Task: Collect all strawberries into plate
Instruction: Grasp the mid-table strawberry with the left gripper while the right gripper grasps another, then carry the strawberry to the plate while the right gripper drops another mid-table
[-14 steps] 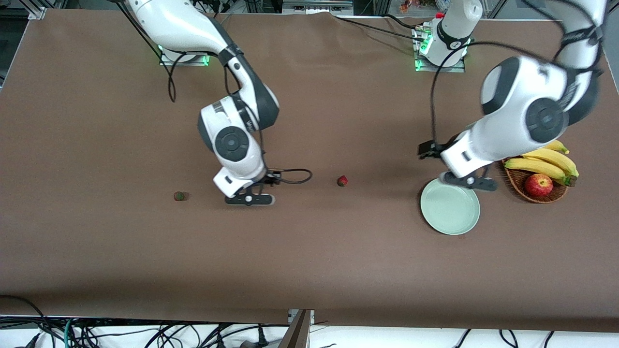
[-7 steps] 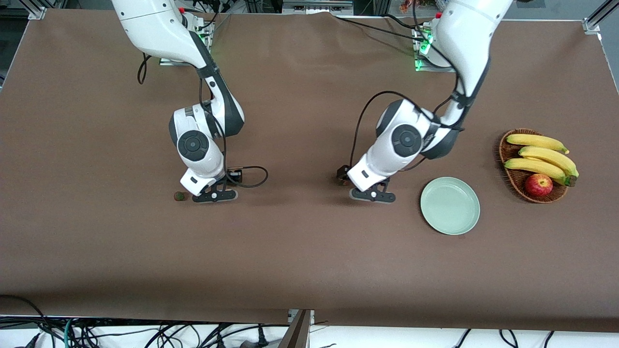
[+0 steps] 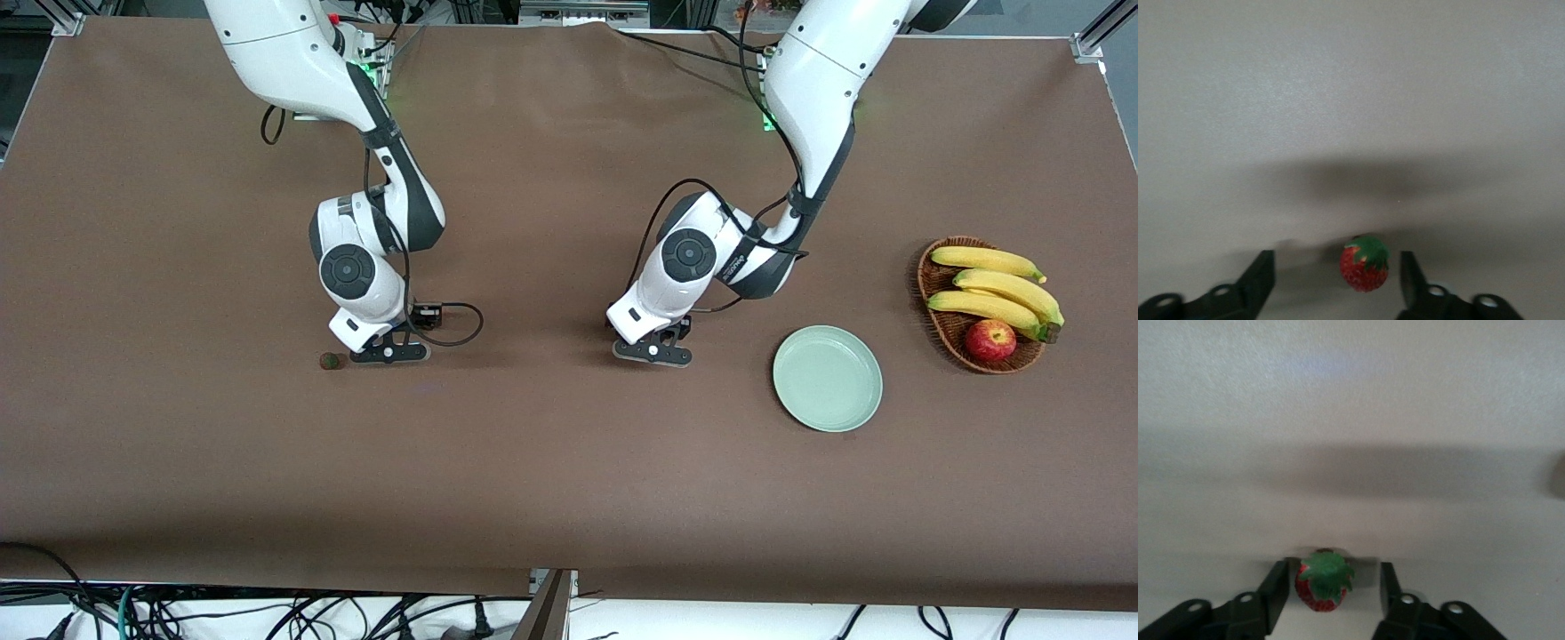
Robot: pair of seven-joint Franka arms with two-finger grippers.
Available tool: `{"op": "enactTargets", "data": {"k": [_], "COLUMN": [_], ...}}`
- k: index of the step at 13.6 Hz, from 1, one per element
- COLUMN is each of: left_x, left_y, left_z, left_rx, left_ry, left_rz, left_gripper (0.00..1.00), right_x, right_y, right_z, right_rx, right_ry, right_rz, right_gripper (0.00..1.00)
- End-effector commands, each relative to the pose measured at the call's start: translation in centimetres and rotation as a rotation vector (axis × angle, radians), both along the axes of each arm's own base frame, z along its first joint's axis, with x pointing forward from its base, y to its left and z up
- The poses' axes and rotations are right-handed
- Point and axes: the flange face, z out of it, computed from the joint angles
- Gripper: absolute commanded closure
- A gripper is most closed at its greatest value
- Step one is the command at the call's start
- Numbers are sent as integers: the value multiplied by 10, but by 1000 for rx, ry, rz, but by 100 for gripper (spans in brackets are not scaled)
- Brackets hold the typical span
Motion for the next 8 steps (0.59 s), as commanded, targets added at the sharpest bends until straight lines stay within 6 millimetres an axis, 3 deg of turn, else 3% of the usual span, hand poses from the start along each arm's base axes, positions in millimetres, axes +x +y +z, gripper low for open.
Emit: {"op": "enactTargets", "data": {"k": [1,3,6,8], "left_x": [-3,-4,2,14], "left_y": [-11,-11,-5,12], "left_z": [-13,-13,-5,23], "left_rx": [7,7,9,44], "left_ry": [-24,-24,-26,2], "left_rz": [25,25,27,-4], "left_gripper": [39,63,97,100], "right_x": [-8,-4,16,32], "right_y": [-2,2,27,57], "right_z": [7,18,57,81], "right_rx": [29,47,118,206], "right_ry": [5,1,33,78], "right_rz": [3,-5,-42,-124], "right_gripper": [71,95,96,96]}}
